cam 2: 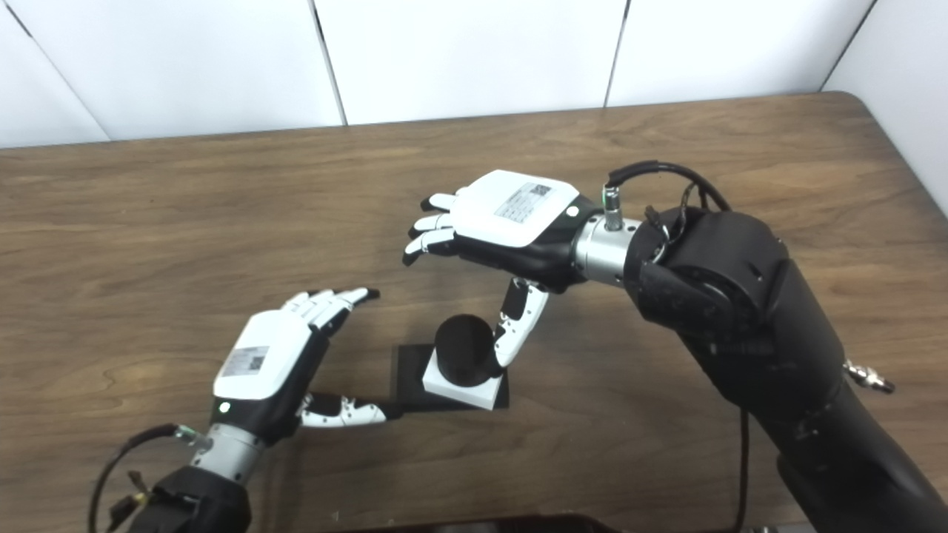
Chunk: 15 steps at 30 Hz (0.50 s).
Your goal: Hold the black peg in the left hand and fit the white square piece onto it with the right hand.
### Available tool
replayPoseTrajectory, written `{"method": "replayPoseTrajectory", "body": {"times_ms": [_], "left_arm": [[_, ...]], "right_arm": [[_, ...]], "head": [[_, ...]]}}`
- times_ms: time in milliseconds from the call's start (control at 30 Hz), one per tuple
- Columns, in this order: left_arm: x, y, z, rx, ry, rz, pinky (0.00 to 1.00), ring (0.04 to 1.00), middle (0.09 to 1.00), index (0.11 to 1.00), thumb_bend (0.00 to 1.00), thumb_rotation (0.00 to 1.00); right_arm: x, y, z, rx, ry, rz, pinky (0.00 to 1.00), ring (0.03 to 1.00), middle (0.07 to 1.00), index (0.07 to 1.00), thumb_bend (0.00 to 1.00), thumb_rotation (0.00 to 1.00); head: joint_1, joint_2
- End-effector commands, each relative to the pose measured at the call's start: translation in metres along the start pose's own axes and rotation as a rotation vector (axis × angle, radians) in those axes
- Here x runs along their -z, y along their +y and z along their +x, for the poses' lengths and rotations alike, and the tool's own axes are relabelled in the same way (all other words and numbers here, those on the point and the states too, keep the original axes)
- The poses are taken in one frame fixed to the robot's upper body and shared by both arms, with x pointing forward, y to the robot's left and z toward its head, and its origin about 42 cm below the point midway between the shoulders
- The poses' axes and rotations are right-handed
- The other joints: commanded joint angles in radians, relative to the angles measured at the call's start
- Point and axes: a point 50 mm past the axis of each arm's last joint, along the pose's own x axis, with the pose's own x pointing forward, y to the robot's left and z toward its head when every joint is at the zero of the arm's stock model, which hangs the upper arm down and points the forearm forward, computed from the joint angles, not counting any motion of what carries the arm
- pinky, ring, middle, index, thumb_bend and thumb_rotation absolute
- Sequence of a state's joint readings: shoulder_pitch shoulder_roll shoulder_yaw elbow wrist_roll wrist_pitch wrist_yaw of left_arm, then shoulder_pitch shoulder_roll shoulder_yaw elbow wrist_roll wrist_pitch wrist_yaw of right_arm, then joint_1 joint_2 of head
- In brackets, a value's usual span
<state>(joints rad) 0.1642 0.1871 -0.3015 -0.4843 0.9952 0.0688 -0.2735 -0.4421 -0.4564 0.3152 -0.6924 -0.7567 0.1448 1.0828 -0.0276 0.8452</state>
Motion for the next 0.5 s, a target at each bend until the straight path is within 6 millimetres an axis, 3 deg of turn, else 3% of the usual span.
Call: {"method": "replayPoseTrajectory", "body": {"times_ms": [0,200,400,467], "left_arm": [[-0.002,0.016,-0.004,-0.056,-0.019,0.009,0.93,0.916,0.901,0.903,1.0,0.41],[0.009,0.032,-0.015,-0.102,0.006,-0.074,0.9,0.907,0.903,0.909,1.0,0.49],[0.029,0.044,-0.032,-0.125,0.052,-0.377,0.78,0.93,0.935,0.941,1.0,0.55],[0.035,0.045,-0.038,-0.156,0.08,-0.48,0.79,0.916,0.928,0.922,1.0,0.54]], "right_arm": [[0.002,-0.013,-0.006,0.07,0.017,-0.019,0.95,0.992,0.927,0.854,1.0,0.43],[0.014,-0.007,-0.019,0.087,0.053,0.142,0.95,0.99,0.928,0.867,1.0,0.42],[0.036,0.021,-0.052,0.152,0.123,0.468,0.84,0.971,0.925,0.895,1.0,0.49],[0.039,0.036,-0.065,0.175,0.165,0.546,0.85,0.968,0.94,0.928,0.98,0.74]], "head": [[-0.002,-0.004],[-0.003,-0.011],[-0.022,-0.019],[-0.027,-0.022]]}}
